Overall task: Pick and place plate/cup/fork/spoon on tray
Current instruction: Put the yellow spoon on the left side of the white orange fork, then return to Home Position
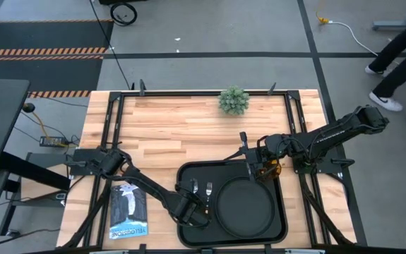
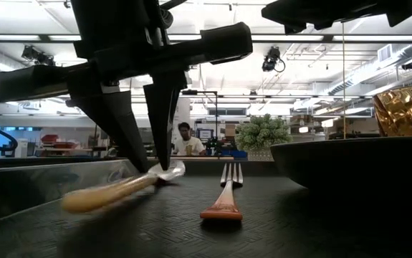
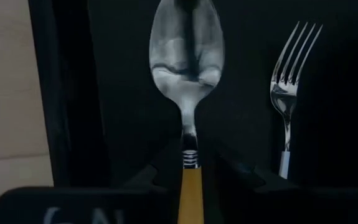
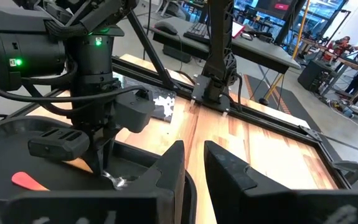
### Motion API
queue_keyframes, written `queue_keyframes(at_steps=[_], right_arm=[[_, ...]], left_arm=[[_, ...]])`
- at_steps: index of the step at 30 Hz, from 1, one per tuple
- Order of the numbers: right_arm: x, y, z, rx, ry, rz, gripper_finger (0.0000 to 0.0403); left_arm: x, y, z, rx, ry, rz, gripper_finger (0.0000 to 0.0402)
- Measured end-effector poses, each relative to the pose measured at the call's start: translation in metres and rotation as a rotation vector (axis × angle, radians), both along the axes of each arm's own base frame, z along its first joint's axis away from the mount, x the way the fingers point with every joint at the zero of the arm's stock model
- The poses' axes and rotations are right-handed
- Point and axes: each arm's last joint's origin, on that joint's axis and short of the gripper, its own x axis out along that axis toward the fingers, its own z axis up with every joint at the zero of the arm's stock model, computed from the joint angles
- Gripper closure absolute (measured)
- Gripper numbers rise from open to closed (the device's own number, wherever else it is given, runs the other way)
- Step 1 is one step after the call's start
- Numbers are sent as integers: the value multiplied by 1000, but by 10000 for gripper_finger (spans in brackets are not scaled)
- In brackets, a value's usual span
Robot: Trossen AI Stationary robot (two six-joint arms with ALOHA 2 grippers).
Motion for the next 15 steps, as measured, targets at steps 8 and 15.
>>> queue_keyframes(at_steps=[8,15], right_arm=[[0,0,0,0,0,0,335],[0,0,0,0,0,0,335]], left_arm=[[-1,1,0,6,11,-2,309],[-2,1,11,43,66,-50,308]])
